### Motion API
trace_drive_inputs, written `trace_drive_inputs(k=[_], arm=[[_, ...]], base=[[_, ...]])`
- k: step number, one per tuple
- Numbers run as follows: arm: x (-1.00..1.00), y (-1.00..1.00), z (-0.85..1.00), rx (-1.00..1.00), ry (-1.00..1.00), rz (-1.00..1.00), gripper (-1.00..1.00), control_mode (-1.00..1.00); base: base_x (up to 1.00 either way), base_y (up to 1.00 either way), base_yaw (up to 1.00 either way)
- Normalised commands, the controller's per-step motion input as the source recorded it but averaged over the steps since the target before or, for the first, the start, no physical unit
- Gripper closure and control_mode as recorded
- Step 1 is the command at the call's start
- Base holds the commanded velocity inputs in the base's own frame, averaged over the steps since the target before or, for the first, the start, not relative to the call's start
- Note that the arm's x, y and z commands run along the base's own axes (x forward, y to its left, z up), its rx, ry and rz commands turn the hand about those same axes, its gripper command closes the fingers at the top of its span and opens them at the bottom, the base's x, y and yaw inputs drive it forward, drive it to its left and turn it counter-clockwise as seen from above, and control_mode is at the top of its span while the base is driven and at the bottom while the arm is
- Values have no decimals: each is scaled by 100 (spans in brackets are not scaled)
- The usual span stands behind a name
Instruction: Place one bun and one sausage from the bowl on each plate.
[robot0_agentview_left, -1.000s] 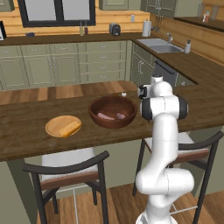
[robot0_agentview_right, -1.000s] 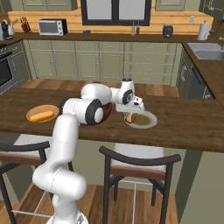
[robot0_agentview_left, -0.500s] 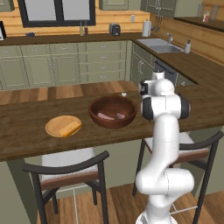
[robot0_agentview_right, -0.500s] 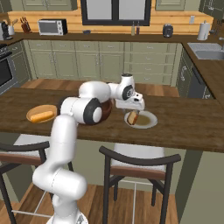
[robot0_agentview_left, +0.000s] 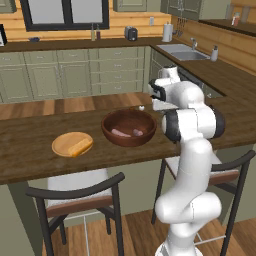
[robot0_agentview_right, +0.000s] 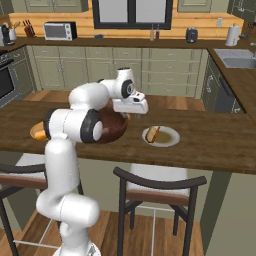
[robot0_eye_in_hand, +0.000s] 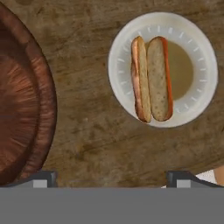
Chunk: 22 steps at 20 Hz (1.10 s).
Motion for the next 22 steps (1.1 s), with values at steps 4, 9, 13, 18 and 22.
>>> trace_drive_inputs(k=[4, 9, 13, 18, 22], arm=[[-17, 100, 47, 0, 2, 0, -100, -100], [-1, 100, 14, 5, 1, 0, -100, -100], [0, 66, 4, 10, 2, 0, -100, -100], [20, 64, -2, 3, 1, -5, -100, -100], [35, 15, -10, 0, 2, -1, -100, -100]], base=[[0, 0, 0], [0, 0, 0], [0, 0, 0], [0, 0, 0], [0, 0, 0]])
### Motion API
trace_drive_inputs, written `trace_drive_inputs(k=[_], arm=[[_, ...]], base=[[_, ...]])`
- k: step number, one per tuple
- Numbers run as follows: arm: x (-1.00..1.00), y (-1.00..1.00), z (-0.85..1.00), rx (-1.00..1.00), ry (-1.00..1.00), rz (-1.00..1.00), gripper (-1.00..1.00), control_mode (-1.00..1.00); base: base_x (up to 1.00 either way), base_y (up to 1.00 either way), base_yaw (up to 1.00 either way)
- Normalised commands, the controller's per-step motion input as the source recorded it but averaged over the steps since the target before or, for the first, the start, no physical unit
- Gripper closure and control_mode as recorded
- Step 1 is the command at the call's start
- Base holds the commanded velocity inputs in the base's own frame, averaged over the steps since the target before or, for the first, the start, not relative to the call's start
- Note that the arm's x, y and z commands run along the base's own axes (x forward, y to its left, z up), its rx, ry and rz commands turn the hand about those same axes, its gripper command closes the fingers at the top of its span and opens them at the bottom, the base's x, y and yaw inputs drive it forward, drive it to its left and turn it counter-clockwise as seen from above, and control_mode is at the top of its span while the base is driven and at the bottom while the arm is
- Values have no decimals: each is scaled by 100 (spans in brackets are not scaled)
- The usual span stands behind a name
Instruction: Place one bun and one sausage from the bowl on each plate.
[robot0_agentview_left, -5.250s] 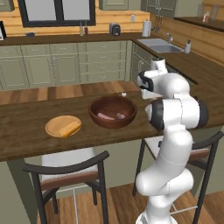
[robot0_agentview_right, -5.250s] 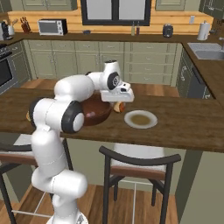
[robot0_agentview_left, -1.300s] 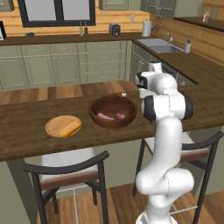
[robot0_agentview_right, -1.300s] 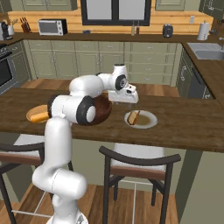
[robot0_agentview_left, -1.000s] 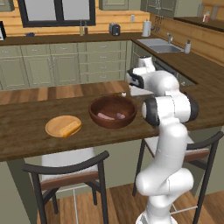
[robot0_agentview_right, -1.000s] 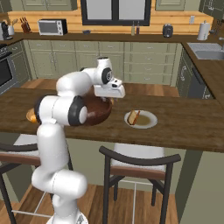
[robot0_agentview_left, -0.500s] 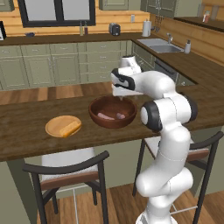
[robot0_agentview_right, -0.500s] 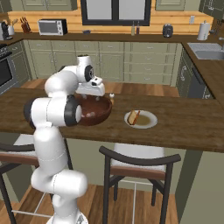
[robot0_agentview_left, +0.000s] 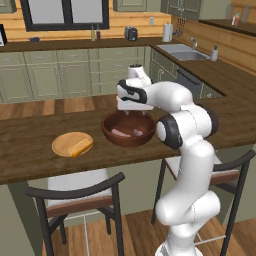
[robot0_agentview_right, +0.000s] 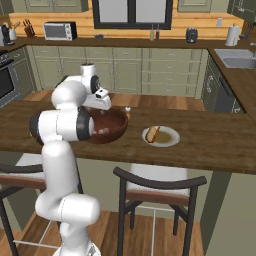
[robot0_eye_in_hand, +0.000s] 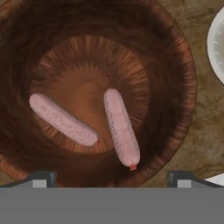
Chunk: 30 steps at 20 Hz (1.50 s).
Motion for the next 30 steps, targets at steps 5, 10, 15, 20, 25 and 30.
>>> trace_drive_inputs(k=[5, 10, 15, 20, 25, 30], arm=[[18, 0, -22, 0, 0, 0, -100, -100], [15, 0, -31, 0, 4, 0, -100, -100], [2, -6, -40, 0, 15, 0, -100, -100], [-2, -29, -26, 0, 13, 0, -100, -100], [0, -11, -10, 0, 27, 0, -100, -100], [-21, 0, -31, 0, 17, 0, -100, -100]], base=[[0, 0, 0], [0, 0, 0], [0, 0, 0], [0, 0, 0], [0, 0, 0], [0, 0, 0]])
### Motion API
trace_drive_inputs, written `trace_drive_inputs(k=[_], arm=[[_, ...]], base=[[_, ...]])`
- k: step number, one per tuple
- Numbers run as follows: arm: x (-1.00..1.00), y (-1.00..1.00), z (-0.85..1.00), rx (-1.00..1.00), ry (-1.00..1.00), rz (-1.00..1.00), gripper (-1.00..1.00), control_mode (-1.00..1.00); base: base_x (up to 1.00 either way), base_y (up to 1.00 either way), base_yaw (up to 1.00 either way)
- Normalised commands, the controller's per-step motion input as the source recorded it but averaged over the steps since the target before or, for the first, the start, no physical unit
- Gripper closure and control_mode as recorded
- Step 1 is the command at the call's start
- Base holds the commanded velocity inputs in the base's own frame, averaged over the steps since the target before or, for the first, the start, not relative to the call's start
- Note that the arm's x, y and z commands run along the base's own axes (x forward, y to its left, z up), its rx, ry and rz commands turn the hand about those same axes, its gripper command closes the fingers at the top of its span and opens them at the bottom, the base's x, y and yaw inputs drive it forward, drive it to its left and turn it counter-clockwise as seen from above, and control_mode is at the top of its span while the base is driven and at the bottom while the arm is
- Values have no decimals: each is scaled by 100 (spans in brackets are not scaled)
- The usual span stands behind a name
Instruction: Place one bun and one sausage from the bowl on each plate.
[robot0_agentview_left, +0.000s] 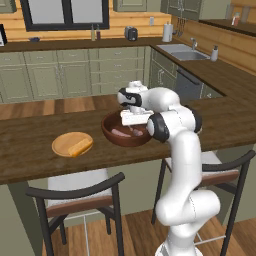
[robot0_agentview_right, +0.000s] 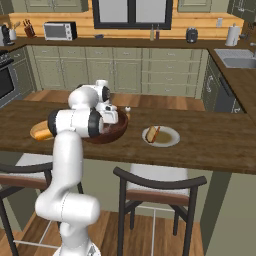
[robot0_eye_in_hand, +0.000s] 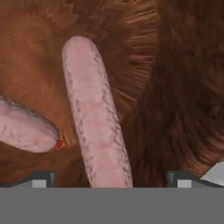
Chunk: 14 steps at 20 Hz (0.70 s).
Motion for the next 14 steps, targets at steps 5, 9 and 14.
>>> trace_drive_inputs(k=[5, 9, 14], arm=[[-61, 0, -17, 0, 0, 0, -100, -100], [-45, -9, -16, 1, 0, 0, -100, -100], [-4, -6, -10, 0, 0, 0, -100, -100]], base=[[0, 0, 0], [0, 0, 0], [0, 0, 0]])
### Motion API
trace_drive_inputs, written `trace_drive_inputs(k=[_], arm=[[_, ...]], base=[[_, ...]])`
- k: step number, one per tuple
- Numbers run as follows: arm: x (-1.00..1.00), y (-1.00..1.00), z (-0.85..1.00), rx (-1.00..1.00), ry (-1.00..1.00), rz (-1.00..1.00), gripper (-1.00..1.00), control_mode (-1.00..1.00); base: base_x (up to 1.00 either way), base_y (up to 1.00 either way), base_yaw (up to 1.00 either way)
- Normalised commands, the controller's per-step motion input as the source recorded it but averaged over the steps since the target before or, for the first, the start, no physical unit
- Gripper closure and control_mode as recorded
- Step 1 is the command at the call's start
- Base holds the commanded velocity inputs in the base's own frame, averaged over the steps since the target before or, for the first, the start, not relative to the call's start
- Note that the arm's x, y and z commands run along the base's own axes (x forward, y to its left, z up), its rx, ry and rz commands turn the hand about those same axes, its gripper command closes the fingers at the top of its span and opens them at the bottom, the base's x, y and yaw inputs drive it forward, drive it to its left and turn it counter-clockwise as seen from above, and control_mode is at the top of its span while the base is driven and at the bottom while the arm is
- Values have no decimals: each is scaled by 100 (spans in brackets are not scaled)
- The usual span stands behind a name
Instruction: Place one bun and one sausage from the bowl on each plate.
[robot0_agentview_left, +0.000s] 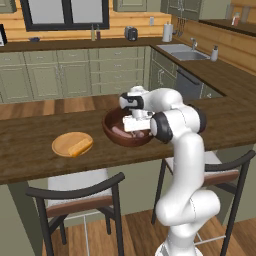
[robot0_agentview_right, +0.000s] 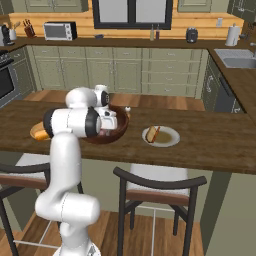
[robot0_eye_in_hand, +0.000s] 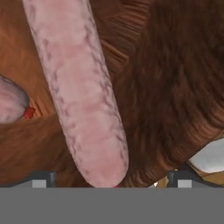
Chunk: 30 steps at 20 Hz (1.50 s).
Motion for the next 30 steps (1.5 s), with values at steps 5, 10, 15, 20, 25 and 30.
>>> trace_drive_inputs(k=[5, 10, 15, 20, 25, 30], arm=[[13, 0, 0, 0, 0, 0, -100, -100], [15, 0, 4, 0, 0, 0, -100, -100], [22, 0, 1, 0, 2, 0, -100, -100], [28, 4, -7, 0, 0, -1, -100, -100], [0, 0, -34, 0, 0, 0, -100, -100], [-28, 0, -33, 0, 0, 0, -100, -100]], base=[[0, 0, 0], [0, 0, 0], [0, 0, 0], [0, 0, 0], [0, 0, 0], [0, 0, 0]])
